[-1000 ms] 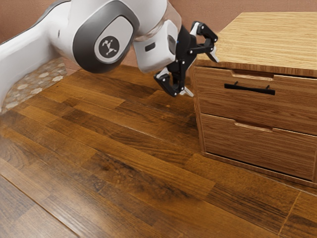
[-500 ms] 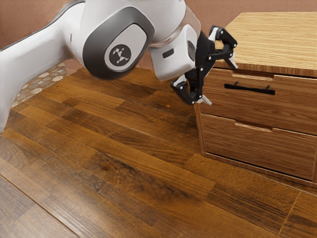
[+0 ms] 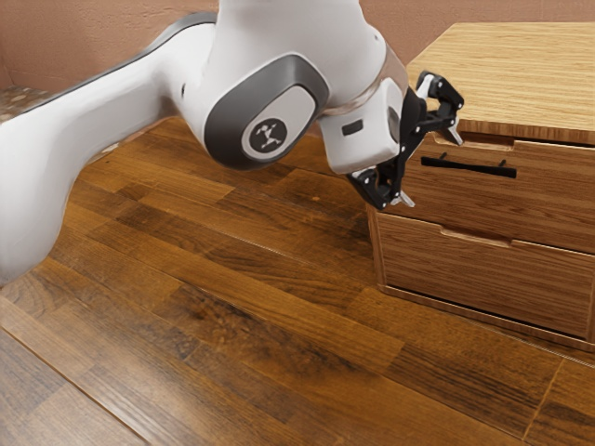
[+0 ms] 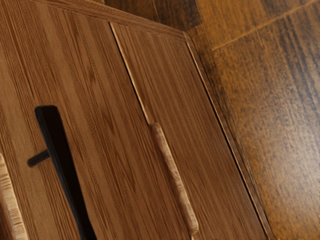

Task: Pull the drawer handle with one arm to open the drawer

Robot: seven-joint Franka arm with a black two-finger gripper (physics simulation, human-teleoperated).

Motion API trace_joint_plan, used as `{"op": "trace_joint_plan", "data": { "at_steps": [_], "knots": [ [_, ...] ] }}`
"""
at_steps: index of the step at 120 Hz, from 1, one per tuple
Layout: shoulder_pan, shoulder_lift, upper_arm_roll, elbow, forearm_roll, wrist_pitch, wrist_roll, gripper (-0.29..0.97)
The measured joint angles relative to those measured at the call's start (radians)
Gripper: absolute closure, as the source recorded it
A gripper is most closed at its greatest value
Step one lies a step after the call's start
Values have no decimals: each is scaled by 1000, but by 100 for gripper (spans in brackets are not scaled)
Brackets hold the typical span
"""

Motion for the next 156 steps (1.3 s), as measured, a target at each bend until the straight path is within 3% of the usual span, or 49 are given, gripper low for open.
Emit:
{"op": "trace_joint_plan", "data": {
  "at_steps": [69,80,98,127,133,138,142,156],
  "knots": [
    [-51,51,80,-1,19,8,-51,-1],
    [-58,51,86,-7,20,9,-55,-10],
    [-67,50,88,-16,23,8,-63,0],
    [-52,5,87,-82,22,8,-73,-3],
    [-41,-29,85,-109,22,7,-74,7],
    [-30,-72,82,-134,21,7,-75,33],
    [-25,-104,79,-154,21,9,-77,46],
    [-28,-193,82,-217,4,14,-81,52]
  ]
}}
